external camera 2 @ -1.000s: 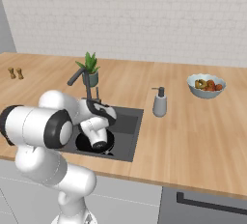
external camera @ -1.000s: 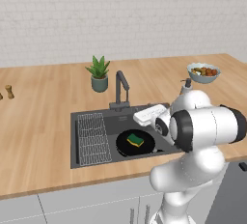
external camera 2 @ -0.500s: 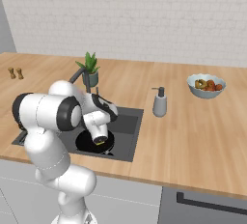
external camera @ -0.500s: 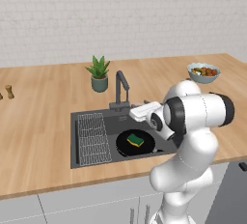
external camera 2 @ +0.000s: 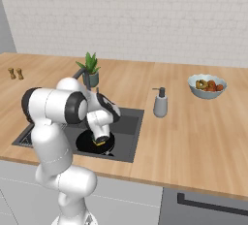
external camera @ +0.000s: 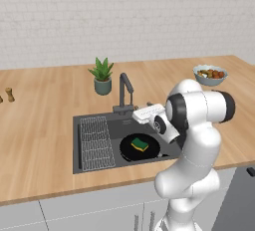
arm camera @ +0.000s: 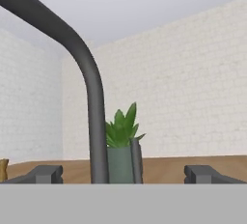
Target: Pick the pan and sponge and place them into the sink. Then turn on the water.
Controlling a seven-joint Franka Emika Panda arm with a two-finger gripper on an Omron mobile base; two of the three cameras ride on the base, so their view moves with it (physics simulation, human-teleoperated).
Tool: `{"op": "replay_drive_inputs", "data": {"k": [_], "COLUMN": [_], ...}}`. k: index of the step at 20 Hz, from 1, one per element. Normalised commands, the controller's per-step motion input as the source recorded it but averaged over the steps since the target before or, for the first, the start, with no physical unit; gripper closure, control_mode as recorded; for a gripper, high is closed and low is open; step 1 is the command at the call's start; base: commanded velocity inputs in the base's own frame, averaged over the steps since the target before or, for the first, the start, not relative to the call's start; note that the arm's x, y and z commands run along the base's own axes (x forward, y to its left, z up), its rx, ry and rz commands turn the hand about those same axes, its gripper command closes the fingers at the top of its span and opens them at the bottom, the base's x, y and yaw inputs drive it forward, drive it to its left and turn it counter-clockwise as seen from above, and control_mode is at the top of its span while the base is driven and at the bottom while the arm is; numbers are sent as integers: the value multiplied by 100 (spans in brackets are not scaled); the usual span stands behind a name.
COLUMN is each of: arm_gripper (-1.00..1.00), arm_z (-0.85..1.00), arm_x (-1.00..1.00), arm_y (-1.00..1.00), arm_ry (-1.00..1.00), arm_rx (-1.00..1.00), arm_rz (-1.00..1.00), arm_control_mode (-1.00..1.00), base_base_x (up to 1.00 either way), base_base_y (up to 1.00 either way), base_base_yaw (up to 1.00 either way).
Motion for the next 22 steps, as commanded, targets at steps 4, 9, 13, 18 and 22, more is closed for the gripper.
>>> {"op": "replay_drive_inputs", "data": {"k": [4,9,13,18,22], "arm_gripper": [-100,-100,-100,-100,-100], "arm_z": [-1,-4,-1,0,0], "arm_x": [5,0,6,13,2], "arm_y": [3,9,3,0,0], "arm_ry": [8,8,12,20,8], "arm_rx": [0,0,0,0,0], "arm_rz": [0,0,0,0,0], "arm_control_mode": [-100,-100,-100,-100,-100], "base_base_x": [0,0,0,0,0], "base_base_y": [0,0,0,0,0], "base_base_yaw": [0,0,0,0,0]}}
